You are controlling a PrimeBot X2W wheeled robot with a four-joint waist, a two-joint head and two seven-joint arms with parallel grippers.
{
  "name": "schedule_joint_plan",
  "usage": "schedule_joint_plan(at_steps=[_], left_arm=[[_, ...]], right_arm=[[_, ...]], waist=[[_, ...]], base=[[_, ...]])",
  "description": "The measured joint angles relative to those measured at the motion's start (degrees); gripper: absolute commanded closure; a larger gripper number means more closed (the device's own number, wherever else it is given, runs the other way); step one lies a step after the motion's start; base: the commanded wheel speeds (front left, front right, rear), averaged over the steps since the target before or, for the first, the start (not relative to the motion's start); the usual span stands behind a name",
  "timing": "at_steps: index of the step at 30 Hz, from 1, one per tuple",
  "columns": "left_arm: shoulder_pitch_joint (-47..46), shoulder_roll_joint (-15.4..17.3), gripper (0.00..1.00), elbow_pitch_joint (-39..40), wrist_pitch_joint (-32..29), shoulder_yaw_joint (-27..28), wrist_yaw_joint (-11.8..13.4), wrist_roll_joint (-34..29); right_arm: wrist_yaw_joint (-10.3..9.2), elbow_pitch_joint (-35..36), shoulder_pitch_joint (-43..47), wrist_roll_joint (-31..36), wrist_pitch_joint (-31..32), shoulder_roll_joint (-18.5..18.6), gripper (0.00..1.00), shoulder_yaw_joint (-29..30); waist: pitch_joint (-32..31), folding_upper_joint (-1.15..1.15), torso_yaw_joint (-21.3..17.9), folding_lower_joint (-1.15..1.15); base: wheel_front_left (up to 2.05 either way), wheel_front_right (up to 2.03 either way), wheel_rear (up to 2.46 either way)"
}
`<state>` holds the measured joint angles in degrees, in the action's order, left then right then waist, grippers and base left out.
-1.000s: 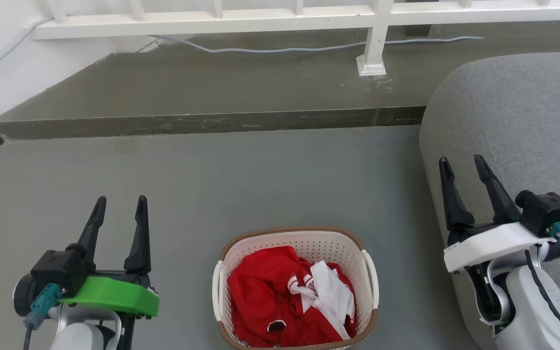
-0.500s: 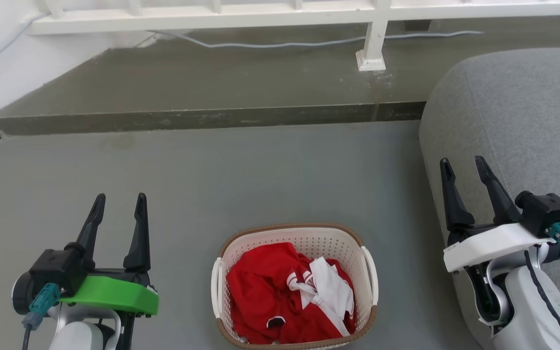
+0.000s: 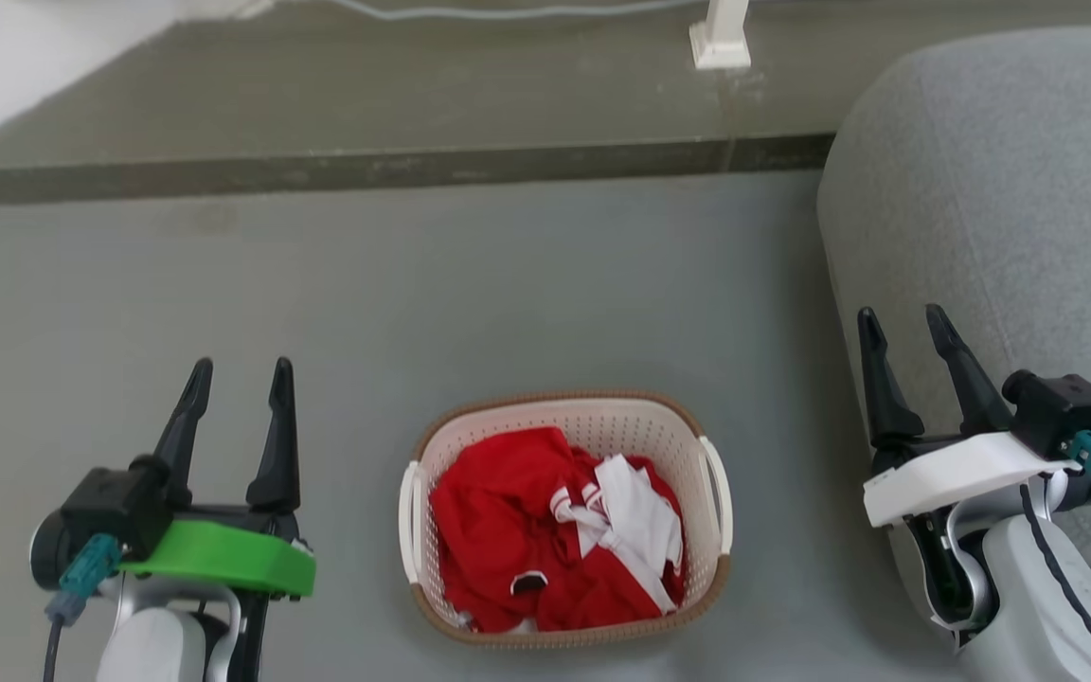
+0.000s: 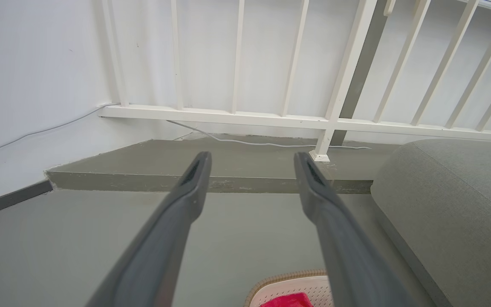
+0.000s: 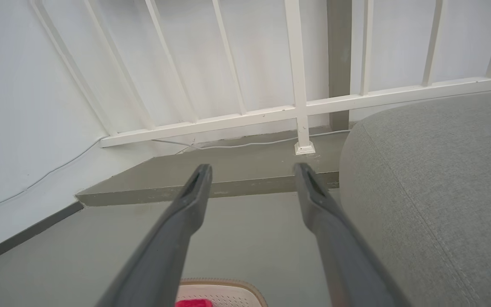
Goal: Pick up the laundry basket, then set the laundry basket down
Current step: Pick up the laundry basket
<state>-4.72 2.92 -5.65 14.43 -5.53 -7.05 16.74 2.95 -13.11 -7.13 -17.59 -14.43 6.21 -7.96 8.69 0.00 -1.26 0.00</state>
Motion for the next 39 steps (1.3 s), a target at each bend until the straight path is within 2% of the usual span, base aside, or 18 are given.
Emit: schedule_joint_plan(at_steps=[8,14,21,39], left_arm=[[-3.3,0.0,0.0,-0.8,0.0,-0.8,0.0,0.2],[-5.6,0.1,0.0,-3.1,0.0,-2.7,-0.1,0.5],[-9.3,1.7,0.0,-9.9,0.1,-9.3,-0.1,0.8],[-23.1,3.7,0.0,-26.6,-0.9,-16.1,-0.1,8.9]], right_arm=[[0.03,-1.0,-2.3,0.0,0.0,-0.5,0.0,0.4],[0.04,-4.7,-3.4,-0.1,0.0,-0.8,0.0,0.3],[0.65,-11.7,-5.8,-0.2,0.0,-1.0,0.0,-0.8],[2.05,-25.6,-19.8,-0.6,3.1,-1.9,0.0,-4.3]], waist=[[5.3,0.0,-0.4,0.0],[9.0,0.0,-0.7,0.0],[14.3,0.0,-0.9,0.0],[29.2,0.0,-0.2,0.01]], base=[[0.0,0.0,0.0],[0.0,0.0,0.0],[0.0,0.0,0.0],[0.0,0.0,0.0]])
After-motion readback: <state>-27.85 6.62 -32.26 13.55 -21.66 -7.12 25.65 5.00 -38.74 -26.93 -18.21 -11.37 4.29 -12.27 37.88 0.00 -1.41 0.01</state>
